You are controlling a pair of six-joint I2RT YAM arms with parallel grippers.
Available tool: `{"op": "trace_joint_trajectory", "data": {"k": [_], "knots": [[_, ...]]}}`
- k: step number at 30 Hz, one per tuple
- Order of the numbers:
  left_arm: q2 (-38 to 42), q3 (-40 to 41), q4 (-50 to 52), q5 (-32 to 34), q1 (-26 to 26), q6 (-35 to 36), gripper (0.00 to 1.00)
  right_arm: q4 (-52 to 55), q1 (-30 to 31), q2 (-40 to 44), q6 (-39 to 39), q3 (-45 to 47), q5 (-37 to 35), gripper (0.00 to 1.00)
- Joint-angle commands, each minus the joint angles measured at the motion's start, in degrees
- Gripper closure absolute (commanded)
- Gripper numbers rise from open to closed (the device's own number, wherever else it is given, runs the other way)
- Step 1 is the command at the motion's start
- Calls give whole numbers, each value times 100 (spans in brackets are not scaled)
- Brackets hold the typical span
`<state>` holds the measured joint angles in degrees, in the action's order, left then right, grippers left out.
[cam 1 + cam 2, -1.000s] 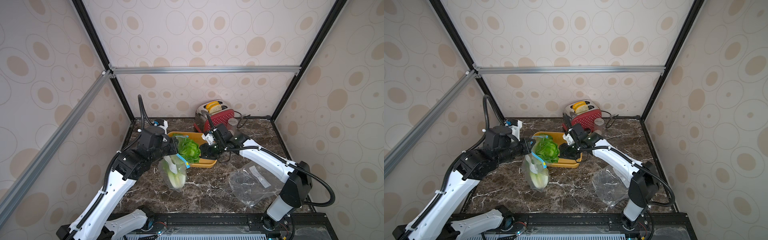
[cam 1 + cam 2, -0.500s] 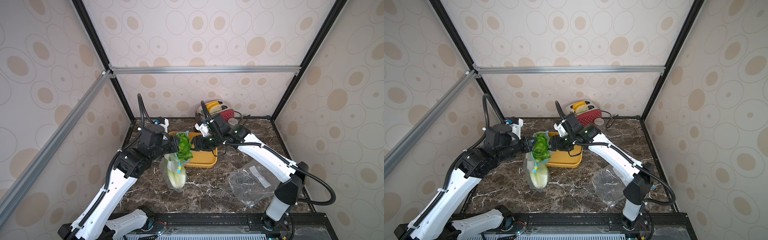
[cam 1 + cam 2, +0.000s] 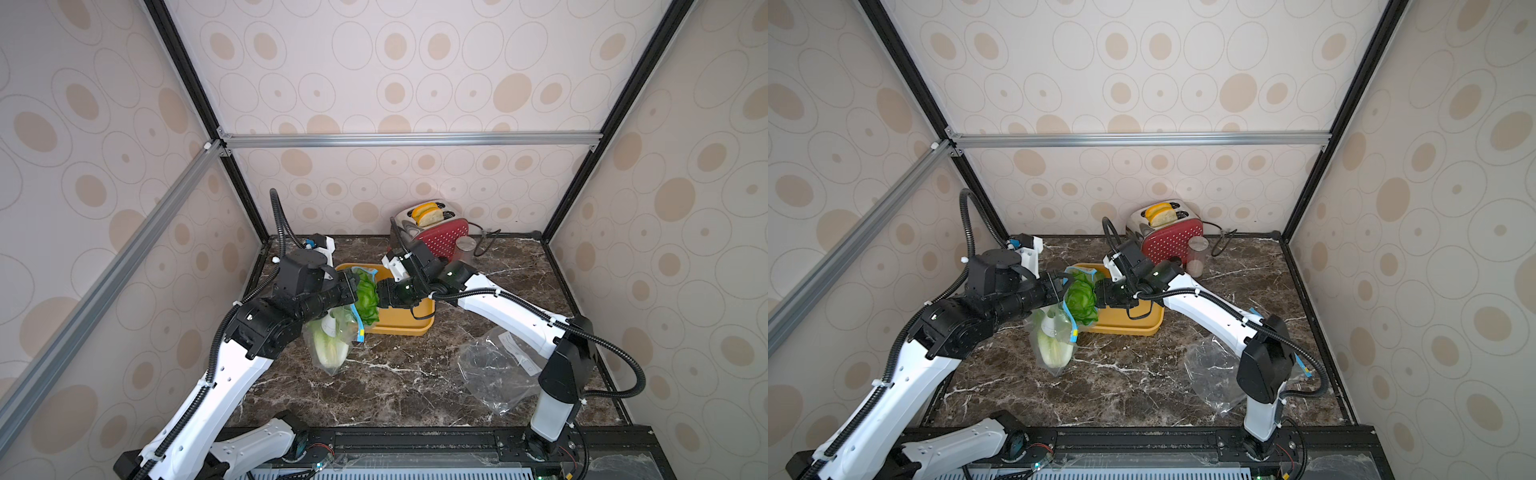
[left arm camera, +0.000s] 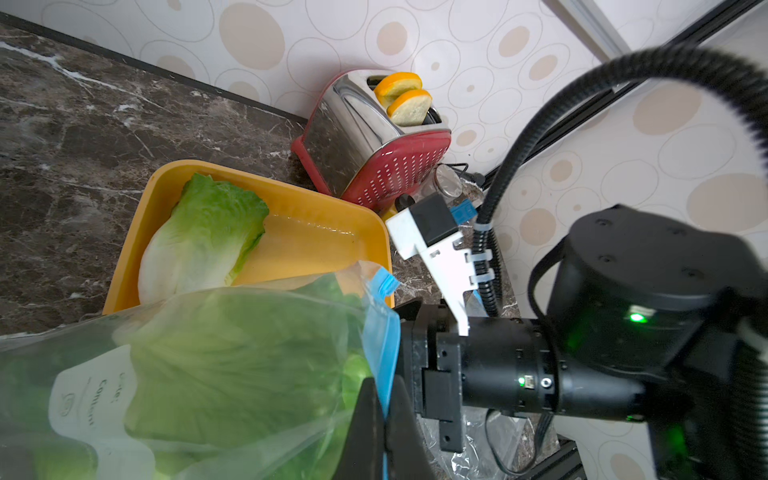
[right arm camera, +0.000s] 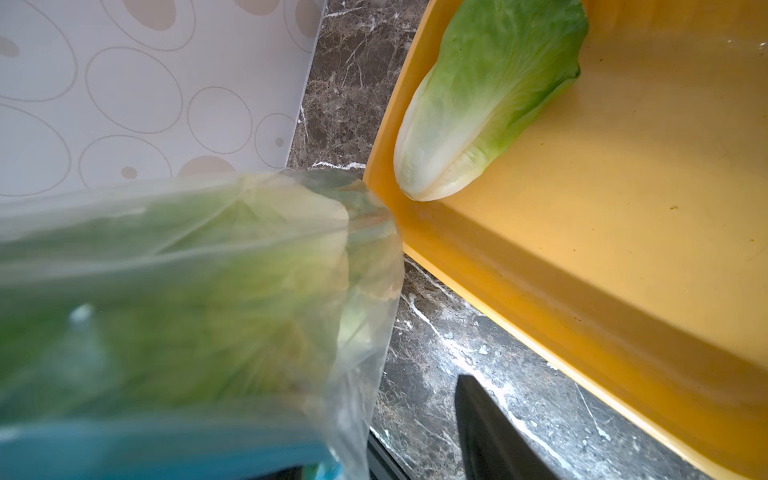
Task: Put the chinese cabbages into a zipper bag and zip it
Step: Adjust the zipper food storage bag at the center of the board.
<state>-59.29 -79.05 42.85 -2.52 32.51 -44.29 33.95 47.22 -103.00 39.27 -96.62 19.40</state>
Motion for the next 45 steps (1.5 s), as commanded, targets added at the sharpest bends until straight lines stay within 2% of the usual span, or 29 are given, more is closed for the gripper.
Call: {"op": "trace_joint_trajectory", "data": {"k": [1, 5, 11, 13, 17, 21, 24, 26, 29, 31, 34, 37, 40, 43, 45], "knots": [[276, -81, -438, 240, 2, -238, 100, -397, 72, 103, 147, 73, -88, 49], [400, -50, -284, 513, -27, -153, 100, -171, 70, 227, -61, 77, -225, 59], [370, -41, -89, 569, -60, -46, 100, 362, 59, 537, -442, -5, -591, 82], [358, -51, 3, 591, -68, 8, 100, 518, 60, 650, -540, -38, -627, 86], [305, -143, 258, 561, -103, 208, 100, 698, 61, 896, -632, -84, -459, 91], [-57, -565, 936, 419, -114, 632, 100, 1007, 68, 1103, -554, -488, -13, 95], [-218, -679, 1016, 162, -114, 803, 100, 741, 83, 1367, -352, -305, 217, 97], [-279, -628, 785, -233, -109, 761, 100, 1006, 82, 1355, -420, -346, 21, 100], [-492, -628, 497, -994, -114, 724, 100, 1305, 83, 1387, -508, -474, -30, 100], [-621, -643, 456, -1199, -113, 722, 100, 1312, 85, 1587, -466, -467, -116, 100], [-841, -696, 405, -1474, -113, 720, 100, 1525, 79, 1967, -547, -430, -660, 100], [-1111, -876, 397, -1637, -83, 713, 100, 2346, 33, 2060, -659, -588, -1328, 100], [-1335, -1009, 274, -1675, 73, 774, 100, 2138, 24, 2342, -431, -457, -1064, 100], [-1621, -1106, 66, -1711, 241, 737, 100, 1699, -123, 2674, -232, 259, -1090, 100], [-1775, -1141, -169, -1743, 277, 625, 100, 1503, -375, 2776, -11, 672, -863, 100]]}}
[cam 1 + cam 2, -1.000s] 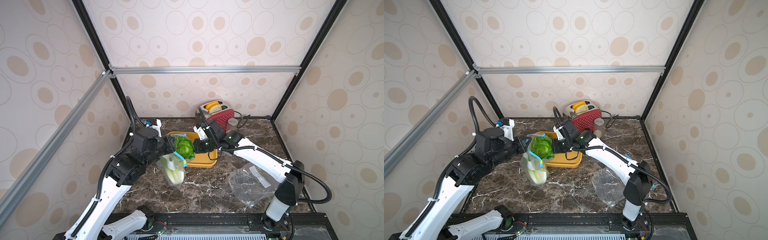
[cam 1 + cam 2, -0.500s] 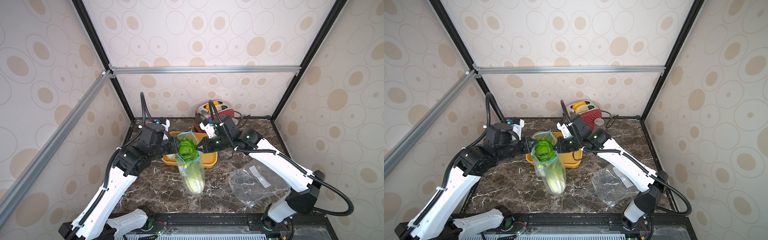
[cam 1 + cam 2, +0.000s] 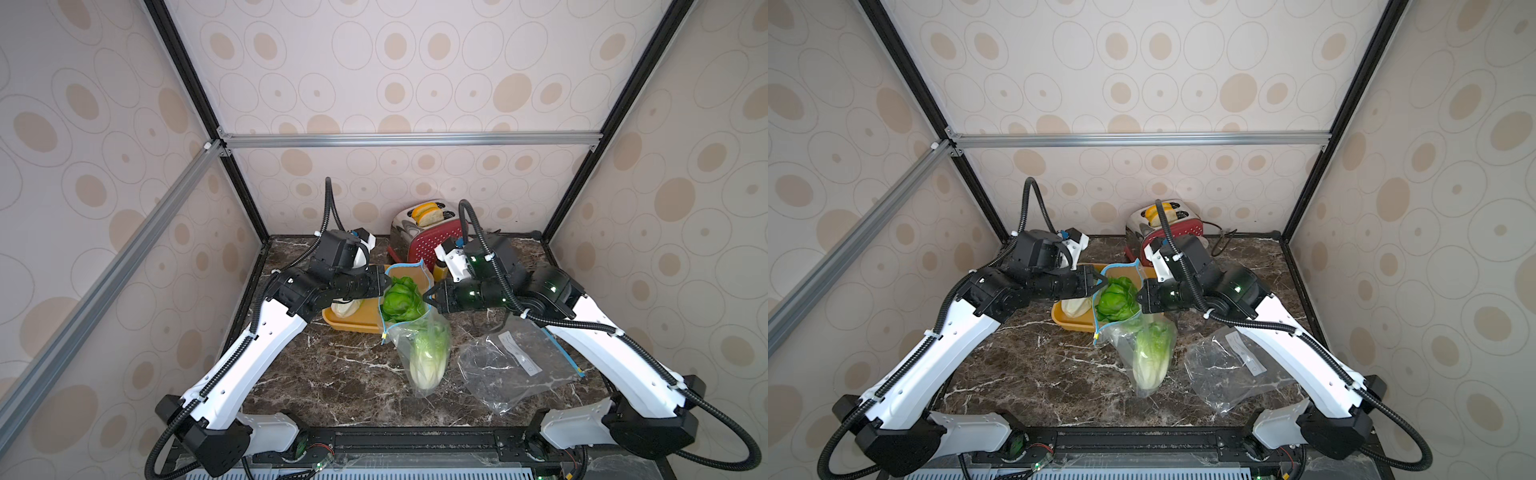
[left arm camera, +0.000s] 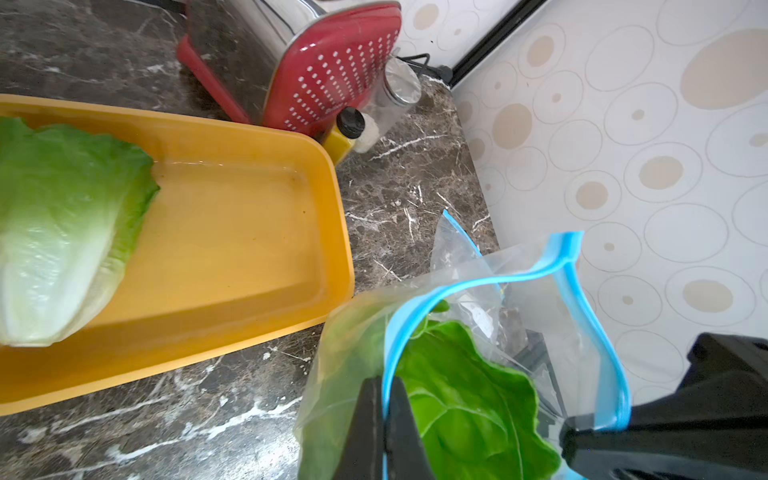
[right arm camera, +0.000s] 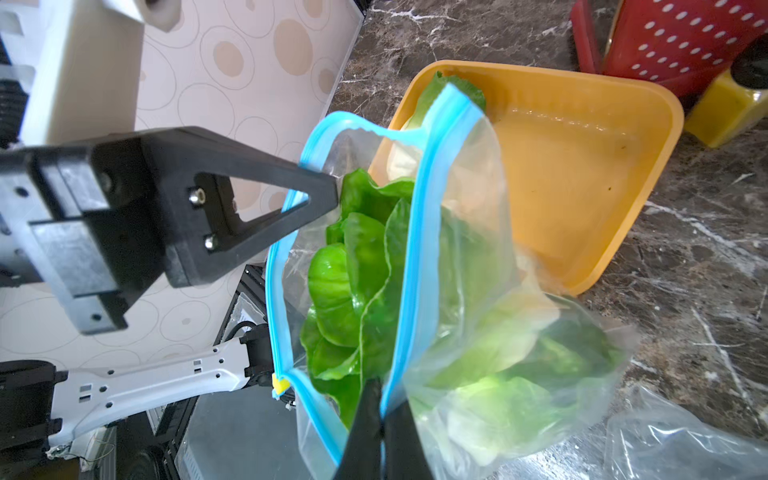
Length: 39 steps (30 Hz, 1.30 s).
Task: Put the chinese cabbages into a zipper bag and zip it
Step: Adjust the zipper food storage bag at the center of the board.
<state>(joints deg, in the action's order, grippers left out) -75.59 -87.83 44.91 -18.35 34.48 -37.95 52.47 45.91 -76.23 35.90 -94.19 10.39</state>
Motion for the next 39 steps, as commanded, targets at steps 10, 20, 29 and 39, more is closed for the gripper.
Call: {"op": "trace_joint_trajectory", "data": {"k": [10, 20, 29, 39], "knots": [[-420, -395, -271, -47, 154, 73, 89, -1853, -548, 671, 1246, 1803, 239, 100], [1017, 122, -105, 1029, 147, 960, 44, -2419, -548, 1226, 1695, 2154, -492, 100], [1824, 1406, -122, 662, 501, 1453, 47, -2454, -548, 1205, 1572, 2162, -416, 100], [2008, 2512, -1365, 177, 585, 1795, 52, -2453, -544, 1108, 1549, 2078, -391, 100]]}}
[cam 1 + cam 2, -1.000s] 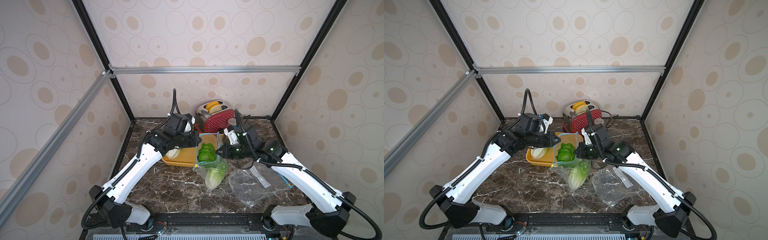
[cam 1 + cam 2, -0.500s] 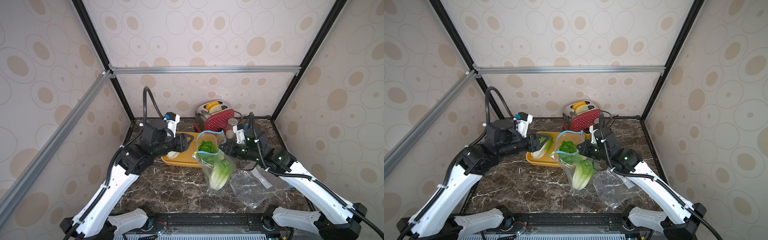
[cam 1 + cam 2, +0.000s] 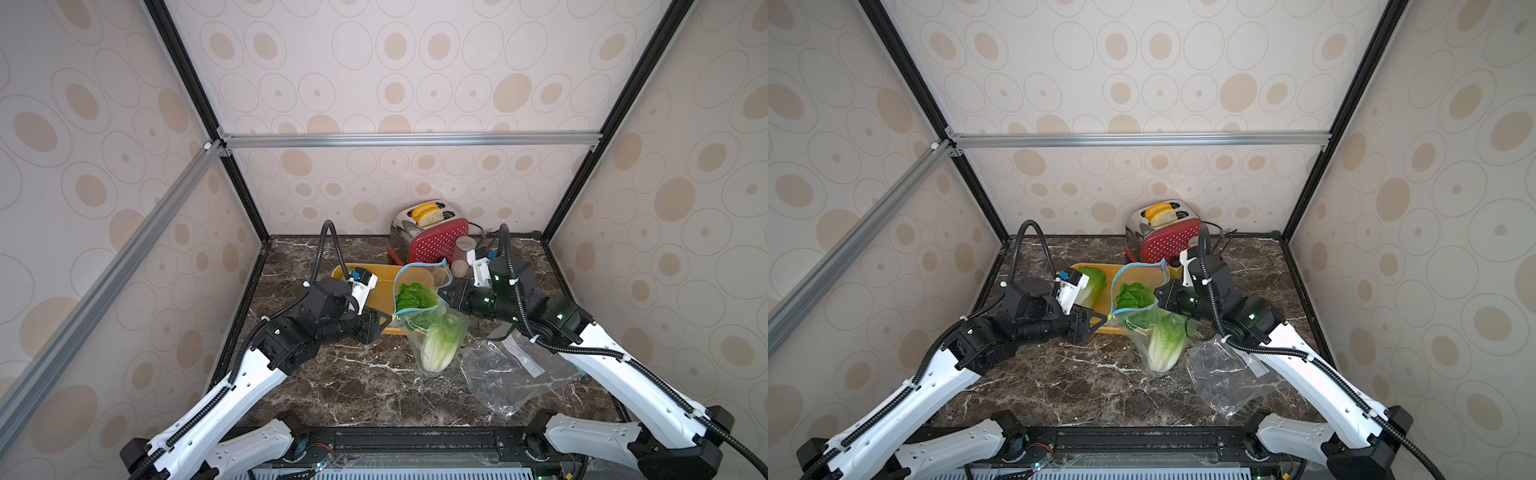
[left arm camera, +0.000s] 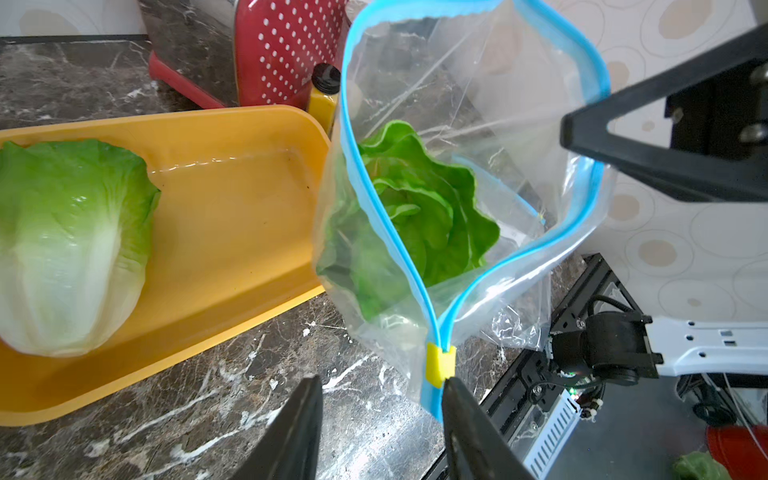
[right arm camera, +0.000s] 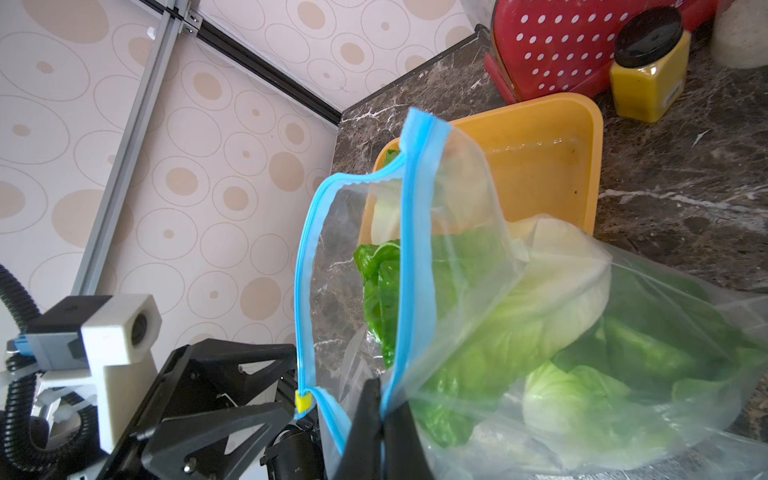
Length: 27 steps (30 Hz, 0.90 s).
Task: Put the chinese cabbages into a zipper bag and zip it
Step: Adjust the zipper food storage bag at the center of the board.
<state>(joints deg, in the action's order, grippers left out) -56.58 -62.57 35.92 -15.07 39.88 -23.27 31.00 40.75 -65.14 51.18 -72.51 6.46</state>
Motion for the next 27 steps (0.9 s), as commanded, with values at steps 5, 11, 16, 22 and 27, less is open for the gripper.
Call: {"op": "trace_joint_trajectory", "data": {"k": [5, 11, 16, 22, 27], "knots": [[91, 6, -658, -330, 86, 335, 54, -302, -31, -48, -4, -79, -34, 100], [-14, -8, -373, -133, 99, 436, 57, -372, -28, -82, 0, -121, -5, 100], [-166, -53, -345, 31, 99, 501, 62, -391, -32, -119, -12, -145, 16, 100], [-379, -45, -478, -225, 142, 559, 66, -413, -37, -94, 22, -69, -6, 100], [-377, 35, -460, -120, 167, 608, 73, -450, -28, -93, 6, -61, -38, 100]]}}
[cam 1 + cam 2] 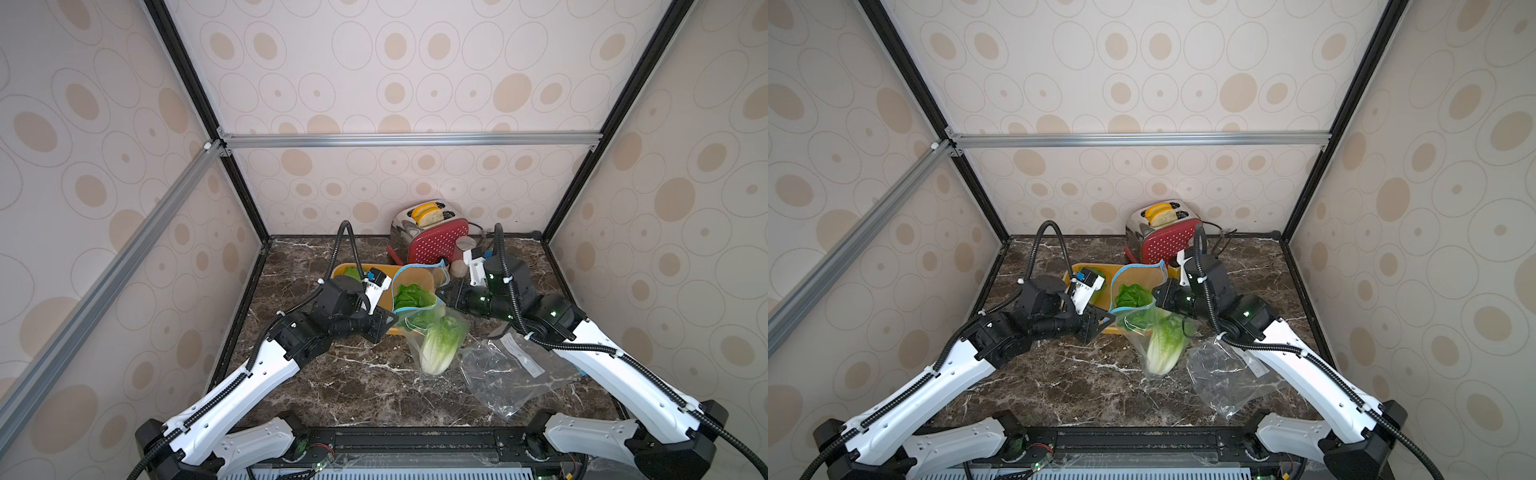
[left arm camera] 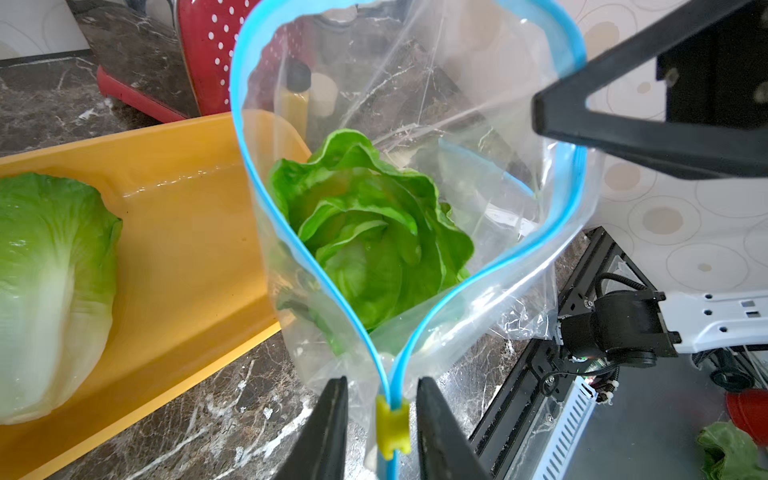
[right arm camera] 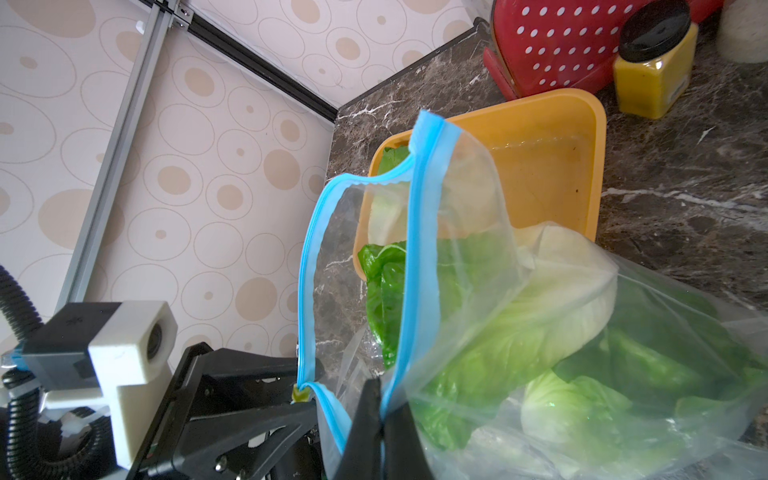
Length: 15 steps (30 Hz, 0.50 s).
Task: Put the chinese cabbages into a zipper bag and zip it
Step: Adjust the zipper food storage bag at the center of the board.
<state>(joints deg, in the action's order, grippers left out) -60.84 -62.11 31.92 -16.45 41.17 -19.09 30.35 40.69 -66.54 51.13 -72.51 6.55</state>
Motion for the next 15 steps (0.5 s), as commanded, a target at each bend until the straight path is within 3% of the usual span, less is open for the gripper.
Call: {"op": "trace_joint_trajectory", "data": {"k": [1, 9, 15], "knots": [[69, 20, -72, 57, 40, 207, 77, -373, -26, 32, 1, -74, -42, 100], [19, -346, 59, 421, 39, 339, 96, -243, -25, 20, -229, -100, -83, 85], [-292, -1117, 607, 491, 40, 679, 100, 892, -401, -193, -989, -1050, -111, 62]]}}
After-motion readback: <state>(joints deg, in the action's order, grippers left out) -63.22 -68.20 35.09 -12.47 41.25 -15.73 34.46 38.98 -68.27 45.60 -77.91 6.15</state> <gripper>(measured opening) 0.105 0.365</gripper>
